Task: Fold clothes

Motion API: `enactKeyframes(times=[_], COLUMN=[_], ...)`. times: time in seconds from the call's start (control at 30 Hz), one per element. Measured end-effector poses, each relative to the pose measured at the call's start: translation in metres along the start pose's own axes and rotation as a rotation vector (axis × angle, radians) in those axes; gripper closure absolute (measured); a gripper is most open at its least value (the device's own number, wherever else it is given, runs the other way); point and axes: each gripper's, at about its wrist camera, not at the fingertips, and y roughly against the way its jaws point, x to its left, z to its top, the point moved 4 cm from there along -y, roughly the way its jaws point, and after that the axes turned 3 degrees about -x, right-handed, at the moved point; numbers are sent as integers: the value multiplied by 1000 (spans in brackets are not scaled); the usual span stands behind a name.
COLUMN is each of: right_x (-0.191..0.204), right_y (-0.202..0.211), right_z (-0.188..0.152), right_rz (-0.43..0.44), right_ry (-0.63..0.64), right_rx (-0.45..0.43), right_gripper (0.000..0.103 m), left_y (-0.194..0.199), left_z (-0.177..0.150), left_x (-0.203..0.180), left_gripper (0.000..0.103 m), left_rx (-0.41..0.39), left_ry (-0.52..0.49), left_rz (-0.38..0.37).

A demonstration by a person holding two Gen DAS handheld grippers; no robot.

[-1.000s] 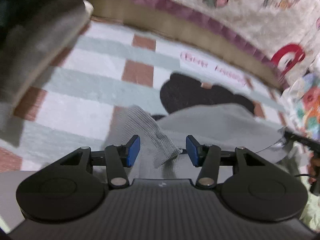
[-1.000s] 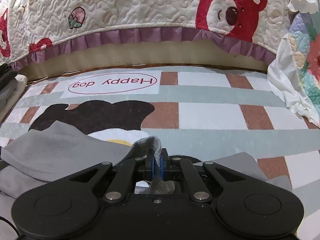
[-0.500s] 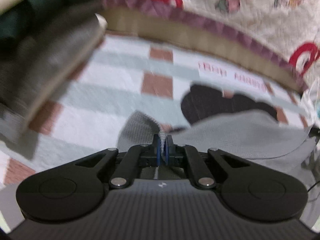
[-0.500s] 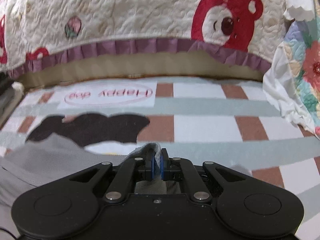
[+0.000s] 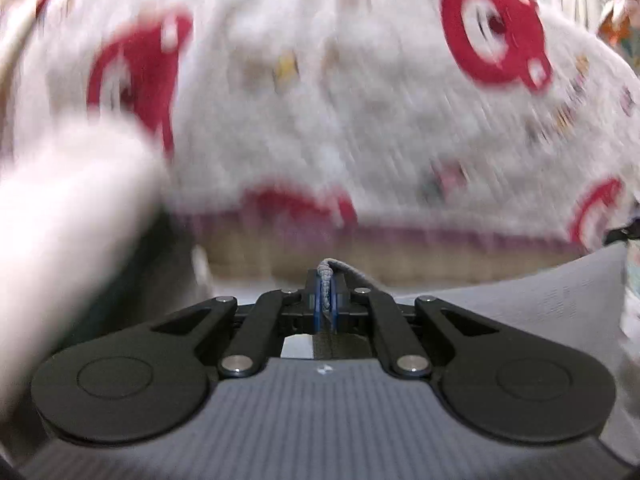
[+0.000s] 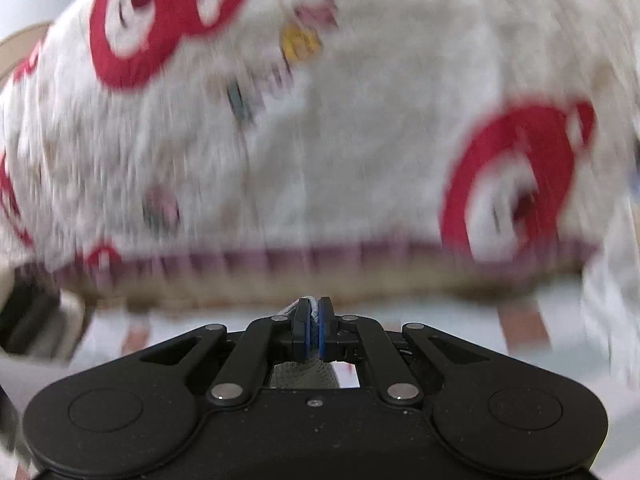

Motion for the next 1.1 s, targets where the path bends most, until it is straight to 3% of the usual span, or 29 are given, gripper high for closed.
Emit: enactKeyframes(times=[0.13,0.4,0.47,0.57,0.6,0.67,0.73,0.8,0.83,0.87,0.93,1.0,1.1], right_x=[13,17,14,10,7,1,-9,-25,-35,-45,-59,-68,-70], right_y=[-30,-65,-79,-82,-84,-88,-94,-100,-103,-102,-102,-102,-104], right_z=[27,72,77,56,41,11,-23,-55,-71,-85,-109,-125,-139], right_rz=[-27,-107,-45,-14,11,62,55,38,23,11,63,28,-3], right_ry=[17,147,170,191,192,194,188,74,-13,-116,-288,-325,-317], right_rx=[-92,-226,-184,-134,-83,21,145,297,379,423,477,479,453], right_gripper=[99,103,103,87,72,58,58,58,58,57,56,54,50], left_y=[-54,-126,-144,-174,-184,-194,-180,-166,-158,-147,-126,-107,-73], left_z=[30,9,-1,-26,-36,-54,-63,-72,-77,-85,-106,-132,-166], left_x=[-2,-10,-7,4,8,19,28,37,41,42,38,30,21], left_gripper=[99,99,99,97,95,95,91,73,71,68,57,53,50], left_rx=[-14,22,52,134,165,209,206,203,209,244,341,453,527], left_ry=[-56,-93,-94,-110,-113,-123,-58,7,48,120,225,271,297], left_rz=[48,91,118,194,215,273,267,261,245,183,70,-3,-37])
